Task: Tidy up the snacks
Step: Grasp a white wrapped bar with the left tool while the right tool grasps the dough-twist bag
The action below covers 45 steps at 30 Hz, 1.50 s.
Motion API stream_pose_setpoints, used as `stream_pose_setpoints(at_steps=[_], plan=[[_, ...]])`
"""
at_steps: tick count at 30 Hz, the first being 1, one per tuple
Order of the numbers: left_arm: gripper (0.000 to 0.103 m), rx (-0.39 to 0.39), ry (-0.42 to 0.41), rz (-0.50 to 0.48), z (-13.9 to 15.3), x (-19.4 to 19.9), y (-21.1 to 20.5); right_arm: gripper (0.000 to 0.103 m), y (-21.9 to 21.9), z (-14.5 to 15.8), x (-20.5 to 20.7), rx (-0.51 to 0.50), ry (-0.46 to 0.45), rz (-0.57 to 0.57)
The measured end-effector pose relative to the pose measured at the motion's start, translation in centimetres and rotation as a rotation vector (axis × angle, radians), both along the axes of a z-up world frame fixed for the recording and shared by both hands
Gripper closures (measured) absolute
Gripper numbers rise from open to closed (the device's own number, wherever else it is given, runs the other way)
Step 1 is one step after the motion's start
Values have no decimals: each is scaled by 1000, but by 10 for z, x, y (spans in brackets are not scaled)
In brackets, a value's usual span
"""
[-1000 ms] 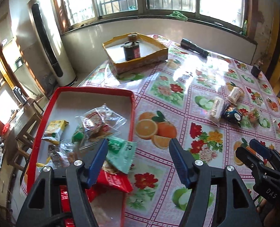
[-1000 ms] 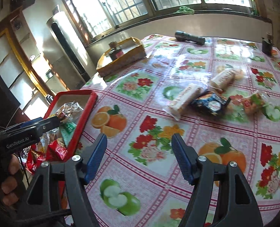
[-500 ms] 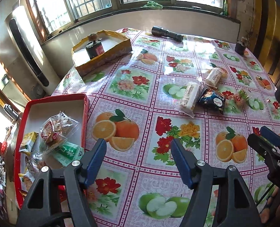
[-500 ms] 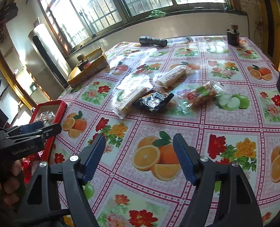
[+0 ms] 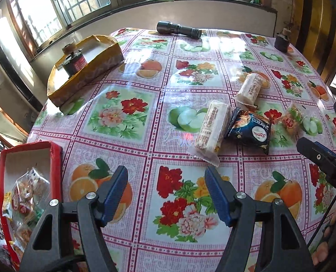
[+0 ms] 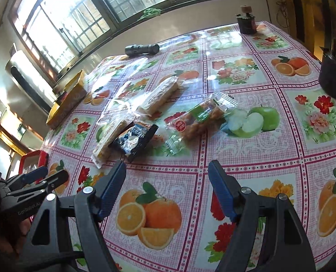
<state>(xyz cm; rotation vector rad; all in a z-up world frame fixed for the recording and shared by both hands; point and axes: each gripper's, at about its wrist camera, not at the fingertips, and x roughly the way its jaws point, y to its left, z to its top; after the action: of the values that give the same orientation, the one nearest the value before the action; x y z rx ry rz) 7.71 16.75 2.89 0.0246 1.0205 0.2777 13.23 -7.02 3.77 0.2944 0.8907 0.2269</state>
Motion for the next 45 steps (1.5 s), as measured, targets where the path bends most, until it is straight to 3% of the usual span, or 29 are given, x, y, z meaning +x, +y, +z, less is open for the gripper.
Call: stream_pose_setpoints(at_steps=[5, 11, 17, 22, 29, 31, 32, 35, 38, 42, 43, 45], plan=[[33, -3, 35, -5, -17, 29, 0, 28, 1, -9, 33, -28, 43, -98], [33, -14, 30, -16, -22, 52, -2, 28, 12, -17, 63, -156, 58, -174], [33, -21, 24, -50, -20, 66, -1, 28, 18, -18, 82, -253, 42, -180], [33, -15, 1, -90, -14, 79, -3, 28, 15, -19, 88, -269, 37, -151], [32, -78, 13, -45, -19, 107, -3, 28, 14, -20, 95, -292, 21, -107], [33, -108, 16, -40, -20, 111, -3, 41, 13, -19, 95, -298, 12, -91], [34, -116, 19, -44, -20, 113, -4, 54, 12, -19, 94, -299, 7, -77], [41, -152, 26, -79, -21, 116, -10, 66, 8, -19, 93, -305, 1, -50], [39, -163, 85, -125, -35, 122, -19, 67, 4, -18, 88, -284, 0, -20], [37, -164, 59, -108, -34, 124, -18, 67, 1, -18, 81, -282, -4, 3], [39, -164, 60, -109, -34, 124, -18, 67, 0, -18, 79, -278, -3, 2], [52, -157, 52, -125, -32, 124, -20, 67, -2, -18, 75, -271, -2, 9]])
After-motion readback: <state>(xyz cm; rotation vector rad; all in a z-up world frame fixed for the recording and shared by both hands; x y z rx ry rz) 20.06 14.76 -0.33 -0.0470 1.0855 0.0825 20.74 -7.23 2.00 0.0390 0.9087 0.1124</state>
